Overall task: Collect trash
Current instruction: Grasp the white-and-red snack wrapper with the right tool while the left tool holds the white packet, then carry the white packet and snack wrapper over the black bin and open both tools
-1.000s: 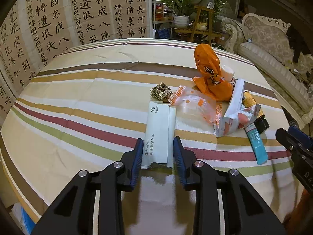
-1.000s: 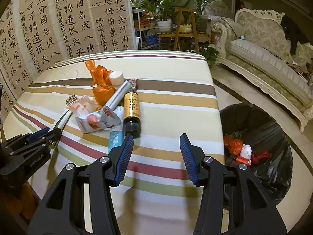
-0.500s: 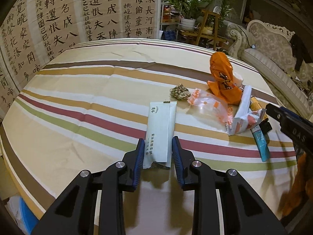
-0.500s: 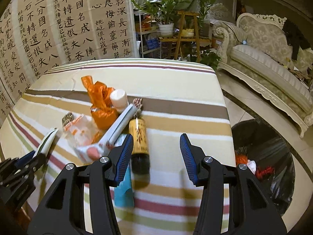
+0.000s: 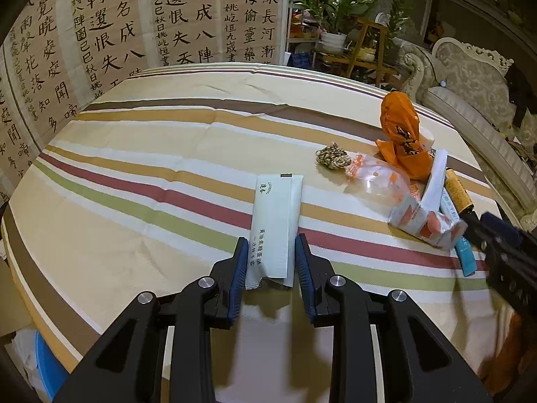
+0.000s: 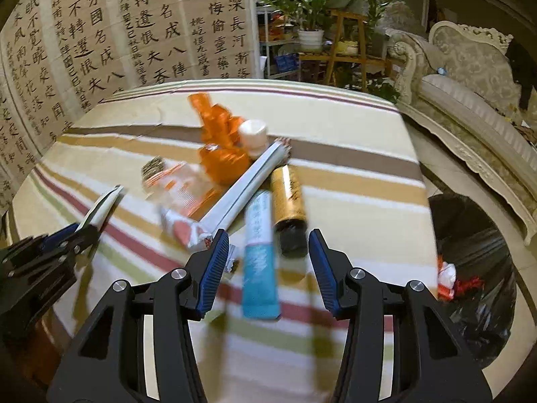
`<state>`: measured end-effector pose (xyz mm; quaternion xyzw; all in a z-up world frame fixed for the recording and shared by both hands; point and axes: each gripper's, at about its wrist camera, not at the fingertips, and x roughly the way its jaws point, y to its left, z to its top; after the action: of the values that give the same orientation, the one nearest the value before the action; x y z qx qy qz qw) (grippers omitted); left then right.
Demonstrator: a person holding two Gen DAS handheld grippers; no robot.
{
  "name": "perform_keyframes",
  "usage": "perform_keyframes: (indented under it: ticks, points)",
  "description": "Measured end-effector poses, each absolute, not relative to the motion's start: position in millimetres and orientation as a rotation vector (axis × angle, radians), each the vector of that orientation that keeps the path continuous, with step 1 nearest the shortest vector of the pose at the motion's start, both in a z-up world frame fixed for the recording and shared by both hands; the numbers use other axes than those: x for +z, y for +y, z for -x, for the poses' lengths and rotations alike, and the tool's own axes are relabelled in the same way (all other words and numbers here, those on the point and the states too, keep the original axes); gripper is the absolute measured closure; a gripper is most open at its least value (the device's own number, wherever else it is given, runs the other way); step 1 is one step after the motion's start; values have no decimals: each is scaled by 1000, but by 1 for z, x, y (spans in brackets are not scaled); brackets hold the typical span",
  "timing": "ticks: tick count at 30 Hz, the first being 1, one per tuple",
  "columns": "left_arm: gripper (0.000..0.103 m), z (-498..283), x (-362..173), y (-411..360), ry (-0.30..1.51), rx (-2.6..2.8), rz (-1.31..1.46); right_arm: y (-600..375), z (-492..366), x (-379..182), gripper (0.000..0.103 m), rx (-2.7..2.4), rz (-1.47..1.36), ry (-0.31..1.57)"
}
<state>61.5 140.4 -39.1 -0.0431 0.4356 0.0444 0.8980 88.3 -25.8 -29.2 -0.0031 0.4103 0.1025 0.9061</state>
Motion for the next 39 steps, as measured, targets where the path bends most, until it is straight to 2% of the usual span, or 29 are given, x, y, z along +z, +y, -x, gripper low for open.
perform_keyframes:
  ticks: [29,31,34,39]
  points:
    - [73,-44,-39,177,891,175,126,36,-81,-36,55,379,105,902]
    - [73,-44,-39,177,890,174,126,38,-81,-39,58,382,116,912]
    - [73,-44,-39,174,888,169,127,40,-79,-39,77,374,139,906]
    - [73,-43,-39,169,887,155,127,36,-74,-38,77,383,132,902]
